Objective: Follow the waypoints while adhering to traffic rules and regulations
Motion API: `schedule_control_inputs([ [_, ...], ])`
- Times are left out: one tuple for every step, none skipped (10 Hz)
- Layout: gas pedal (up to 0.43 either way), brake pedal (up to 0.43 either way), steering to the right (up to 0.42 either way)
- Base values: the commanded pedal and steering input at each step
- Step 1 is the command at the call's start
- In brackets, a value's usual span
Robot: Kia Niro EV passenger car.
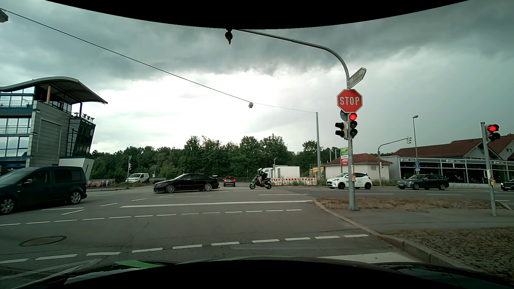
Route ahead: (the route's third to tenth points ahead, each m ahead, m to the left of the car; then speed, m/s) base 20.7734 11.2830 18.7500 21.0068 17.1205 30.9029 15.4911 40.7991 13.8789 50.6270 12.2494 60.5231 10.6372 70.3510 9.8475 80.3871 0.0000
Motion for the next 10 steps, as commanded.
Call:
schedule_control_inputs([
  [0.0, 0.329, -0.094],
  [0.0, 0.329, -0.095],
  [0.0, 0.329, -0.094],
  [0.0, 0.329, -0.094],
  [0.0, 0.323, -0.095],
  [0.0, 0.323, -0.094],
  [0.0, 0.329, -0.095],
  [0.0, 0.323, -0.095],
  [0.0, 0.323, -0.095],
  [0.0, 0.323, -0.095],
])
